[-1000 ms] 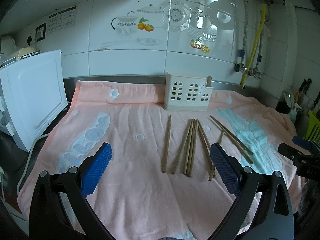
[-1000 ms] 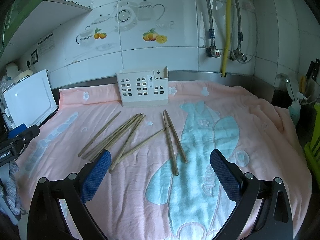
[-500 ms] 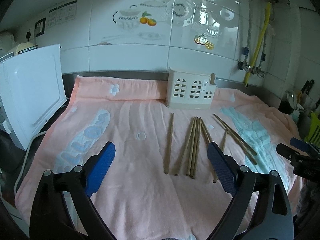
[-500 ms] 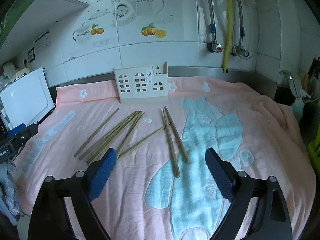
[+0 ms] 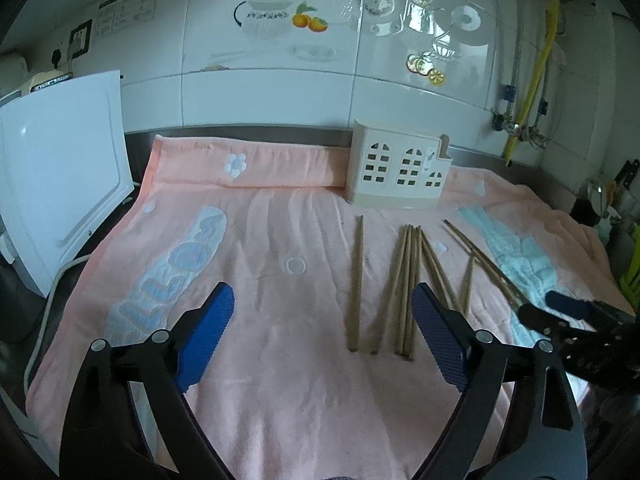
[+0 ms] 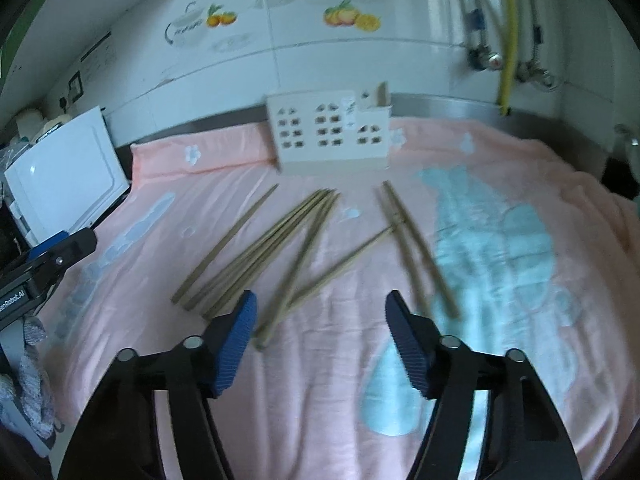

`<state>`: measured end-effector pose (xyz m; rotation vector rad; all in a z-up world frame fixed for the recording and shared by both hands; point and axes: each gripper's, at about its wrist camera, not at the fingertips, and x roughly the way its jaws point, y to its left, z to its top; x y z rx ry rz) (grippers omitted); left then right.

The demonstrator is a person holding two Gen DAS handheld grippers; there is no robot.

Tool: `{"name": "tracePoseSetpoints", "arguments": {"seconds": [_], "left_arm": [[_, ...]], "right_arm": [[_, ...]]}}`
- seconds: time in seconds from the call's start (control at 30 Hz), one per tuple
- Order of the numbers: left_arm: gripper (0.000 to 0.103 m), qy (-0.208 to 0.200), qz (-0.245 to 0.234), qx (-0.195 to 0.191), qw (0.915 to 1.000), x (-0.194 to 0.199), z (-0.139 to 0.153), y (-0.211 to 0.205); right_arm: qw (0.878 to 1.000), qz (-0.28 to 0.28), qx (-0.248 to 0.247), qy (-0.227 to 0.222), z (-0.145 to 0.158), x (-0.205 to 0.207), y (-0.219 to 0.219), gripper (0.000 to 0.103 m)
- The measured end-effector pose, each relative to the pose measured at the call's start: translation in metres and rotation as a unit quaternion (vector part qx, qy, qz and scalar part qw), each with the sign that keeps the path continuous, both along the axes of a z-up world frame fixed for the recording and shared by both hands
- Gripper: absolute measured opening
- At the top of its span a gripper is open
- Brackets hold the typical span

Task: Organize utensils
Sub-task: 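Lower the left tool onto a chopstick and close it while the right tool grasps another chopstick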

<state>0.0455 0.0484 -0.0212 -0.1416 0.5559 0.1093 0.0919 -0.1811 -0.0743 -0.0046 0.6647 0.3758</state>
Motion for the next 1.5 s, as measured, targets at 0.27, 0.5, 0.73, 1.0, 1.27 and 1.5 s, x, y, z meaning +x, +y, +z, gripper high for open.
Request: {"name": "tracePoseSetpoints", "arguments": {"seconds": [0.27,0.5,0.73,1.0,1.27,1.5], "left_arm": [[0.071,0.017,-0.007,-0.03,0.9994,0.01,-0.016,0.019],[0.06,0.028,-0.019,-0.049,0.9982,0.021,-0.028,0.032],[0.054,0.038,-0.03,-0.061,0.9969,0.032,-0.037,0.039],[0.05,0.049,-0.051,-0.067,0.9953,0.043,-0.045,0.03],[0.04,0.071,-0.087,-0.086,0.99,0.061,-0.056,0.013],[0.036,0.1,-0.104,-0.08,0.9864,0.085,-0.07,-0.011]], "right_arm": [[0.999,0.014,0.005,0.037,-0.018,0.023,0.029,0.036],[0.999,0.001,-0.008,0.054,-0.03,0.045,0.048,0.03],[0.997,-0.017,-0.023,0.07,-0.037,0.067,0.056,0.024],[0.995,-0.032,-0.033,0.087,-0.045,0.076,0.059,0.012],[0.996,-0.047,-0.016,0.071,-0.037,0.071,0.046,0.009],[0.999,-0.041,-0.009,0.032,-0.014,0.057,0.027,0.008]]}}
